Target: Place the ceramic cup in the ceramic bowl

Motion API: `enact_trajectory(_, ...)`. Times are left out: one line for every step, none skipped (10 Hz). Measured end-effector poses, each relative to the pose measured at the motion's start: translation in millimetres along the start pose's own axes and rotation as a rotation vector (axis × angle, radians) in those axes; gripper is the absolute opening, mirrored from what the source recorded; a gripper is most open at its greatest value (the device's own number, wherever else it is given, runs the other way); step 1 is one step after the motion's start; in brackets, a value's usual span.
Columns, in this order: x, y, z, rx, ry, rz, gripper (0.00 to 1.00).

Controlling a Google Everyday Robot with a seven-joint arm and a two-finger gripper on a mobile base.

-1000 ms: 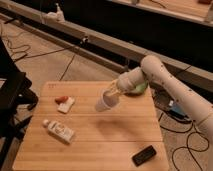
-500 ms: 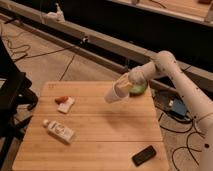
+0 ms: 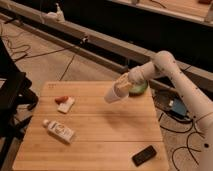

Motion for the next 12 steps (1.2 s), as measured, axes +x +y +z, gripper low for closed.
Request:
enact_trajectory(7.1, -20.3, -11.4, 0.075, 0.02, 0.013, 0.0)
enact_trajectory(13.3, -36.0, -21.7, 0.133, 0.037, 0.025, 0.0)
enact_trajectory(20.3, -54.6, -35.9, 0.205, 0.059, 0.04, 0.0)
enact_trajectory(26.9, -69.4, -48.9, 0.266, 0.077, 0.057, 0.0)
enact_trajectory(34.7, -82.4, -62.0, 0.325, 0.098, 0.078, 0.0)
enact_trajectory(43.3, -90.7, -71.4, 0.368, 0.116, 0.1, 0.0)
enact_trajectory(55.6, -98.1, -82.2, 0.415, 0.136, 0.131, 0.0)
enact_trajectory(66.9, -101.4, -88.0, 0.445, 0.148, 0.159, 0.0)
enact_trajectory(78.3, -103.4, -93.5, 0.47, 0.162, 0.186, 0.0)
enact_trajectory(88.9, -104.3, -97.8, 0.489, 0.175, 0.211, 0.0)
enact_trajectory(101.1, -105.5, -102.2, 0.506, 0.196, 0.237, 0.0)
enact_trajectory(111.4, -107.2, -106.0, 0.521, 0.214, 0.261, 0.0)
